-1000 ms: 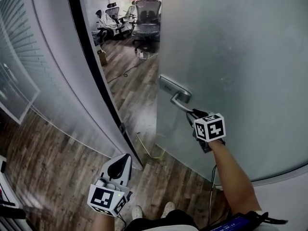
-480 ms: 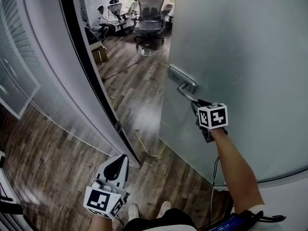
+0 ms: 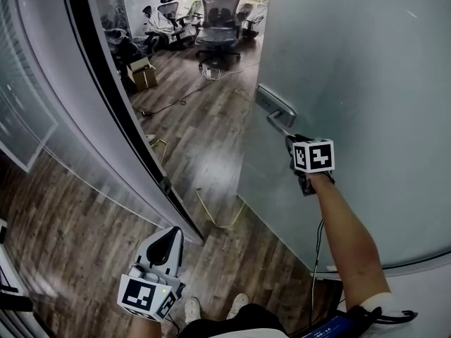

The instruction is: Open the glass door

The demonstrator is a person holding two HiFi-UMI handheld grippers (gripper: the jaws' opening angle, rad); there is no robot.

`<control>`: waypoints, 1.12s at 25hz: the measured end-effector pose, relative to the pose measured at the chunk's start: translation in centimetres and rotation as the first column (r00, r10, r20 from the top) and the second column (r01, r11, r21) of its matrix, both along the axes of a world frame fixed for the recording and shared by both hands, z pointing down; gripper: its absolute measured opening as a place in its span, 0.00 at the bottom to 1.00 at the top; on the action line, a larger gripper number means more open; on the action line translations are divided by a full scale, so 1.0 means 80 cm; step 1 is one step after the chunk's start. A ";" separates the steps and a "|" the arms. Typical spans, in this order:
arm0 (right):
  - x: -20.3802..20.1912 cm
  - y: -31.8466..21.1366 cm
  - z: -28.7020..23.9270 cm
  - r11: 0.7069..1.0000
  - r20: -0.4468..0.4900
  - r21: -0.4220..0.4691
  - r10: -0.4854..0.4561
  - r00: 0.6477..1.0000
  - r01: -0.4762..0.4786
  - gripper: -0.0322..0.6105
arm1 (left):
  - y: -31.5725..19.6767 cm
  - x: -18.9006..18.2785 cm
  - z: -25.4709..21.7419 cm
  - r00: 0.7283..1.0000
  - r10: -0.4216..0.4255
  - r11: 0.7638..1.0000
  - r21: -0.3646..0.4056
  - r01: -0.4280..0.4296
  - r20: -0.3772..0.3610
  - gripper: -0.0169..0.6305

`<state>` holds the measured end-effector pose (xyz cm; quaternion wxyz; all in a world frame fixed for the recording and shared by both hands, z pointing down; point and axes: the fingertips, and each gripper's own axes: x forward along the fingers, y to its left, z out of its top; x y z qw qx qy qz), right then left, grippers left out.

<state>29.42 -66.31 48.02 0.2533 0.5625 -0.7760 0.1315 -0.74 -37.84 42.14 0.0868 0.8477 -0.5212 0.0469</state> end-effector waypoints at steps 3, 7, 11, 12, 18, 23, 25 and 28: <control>0.014 -0.010 -0.001 1.000 -0.005 -0.004 0.012 1.000 -0.012 0.22 | 0.000 0.005 -0.002 1.000 -0.007 1.000 -0.002 0.007 0.003 0.02; 0.026 -0.024 -0.002 1.000 -0.004 -0.001 0.031 1.000 -0.031 0.22 | 0.000 0.007 0.001 1.000 -0.009 1.000 -0.010 0.010 0.017 0.02; 0.034 -0.034 0.003 0.998 0.001 0.008 0.055 0.998 -0.055 0.22 | -0.003 0.008 0.010 1.000 -0.012 1.000 -0.011 0.012 0.019 0.02; 0.036 -0.036 0.004 0.998 0.001 0.011 0.062 0.998 -0.062 0.22 | -0.003 0.010 0.011 1.000 -0.011 1.000 -0.012 0.011 0.020 0.02; 0.047 -0.048 0.003 0.996 0.039 0.010 0.092 0.995 -0.092 0.22 | -0.007 0.017 0.012 1.000 -0.010 1.000 -0.015 0.011 0.018 0.02; 0.055 -0.051 0.002 0.996 0.042 0.007 0.093 0.995 -0.094 0.22 | -0.005 0.017 0.014 1.000 -0.016 1.000 -0.020 0.017 0.019 0.02; 0.056 -0.051 0.001 0.996 0.042 0.013 0.093 0.995 -0.094 0.22 | -0.004 0.017 0.017 1.000 -0.019 0.999 -0.025 0.019 0.021 0.02; 0.057 -0.050 -0.007 0.994 0.016 0.066 0.090 0.996 -0.090 0.23 | -0.005 0.019 0.016 1.000 -0.016 0.999 -0.027 0.017 0.019 0.02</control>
